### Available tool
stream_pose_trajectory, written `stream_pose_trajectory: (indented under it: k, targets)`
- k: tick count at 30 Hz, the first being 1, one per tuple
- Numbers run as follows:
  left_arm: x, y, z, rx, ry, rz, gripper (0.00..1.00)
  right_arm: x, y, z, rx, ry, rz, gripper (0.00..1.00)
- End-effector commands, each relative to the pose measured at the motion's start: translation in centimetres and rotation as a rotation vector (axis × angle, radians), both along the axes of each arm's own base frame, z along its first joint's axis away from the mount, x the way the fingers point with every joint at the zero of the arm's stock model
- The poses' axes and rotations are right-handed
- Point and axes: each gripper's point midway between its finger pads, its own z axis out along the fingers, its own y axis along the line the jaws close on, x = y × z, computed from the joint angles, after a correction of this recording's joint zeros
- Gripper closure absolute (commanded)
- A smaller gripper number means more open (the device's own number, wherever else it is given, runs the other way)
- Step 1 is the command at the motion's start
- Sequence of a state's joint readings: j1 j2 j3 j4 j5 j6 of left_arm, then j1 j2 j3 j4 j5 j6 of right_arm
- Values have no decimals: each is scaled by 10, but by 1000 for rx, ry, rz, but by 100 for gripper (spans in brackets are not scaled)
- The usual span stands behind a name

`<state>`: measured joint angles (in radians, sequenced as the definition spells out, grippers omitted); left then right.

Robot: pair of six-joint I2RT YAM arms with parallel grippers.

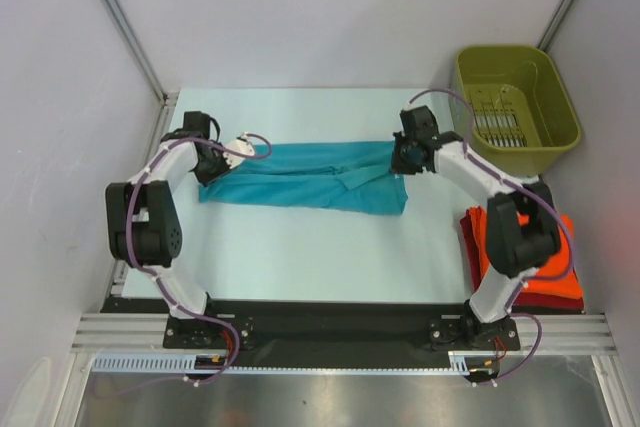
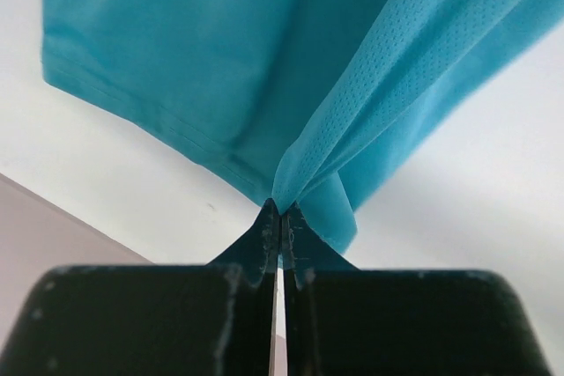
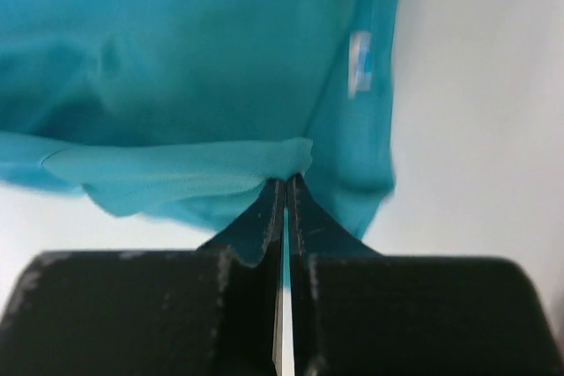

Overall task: Fold and stack the t-shirts
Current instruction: Fold the tshirt

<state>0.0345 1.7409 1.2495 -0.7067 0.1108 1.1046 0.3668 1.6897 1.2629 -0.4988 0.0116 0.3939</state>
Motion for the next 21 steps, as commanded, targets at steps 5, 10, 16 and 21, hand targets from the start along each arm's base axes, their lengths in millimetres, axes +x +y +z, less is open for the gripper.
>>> stream_pose_trajectory:
  k: [5, 10, 16, 21]
  targets:
    - [46, 8, 4, -8, -30, 52, 100, 89, 11, -13, -71, -75, 116, 100]
    - [59, 11, -5, 1, -39, 57, 100, 114, 13, -11, -92, -88, 125, 100]
    - [67, 16, -10, 17, -43, 87, 90, 130, -1, -22, -138, -82, 98, 100]
    - [103, 41, 10, 83, -223, 283, 52, 141, -12, -29, -138, -57, 28, 62]
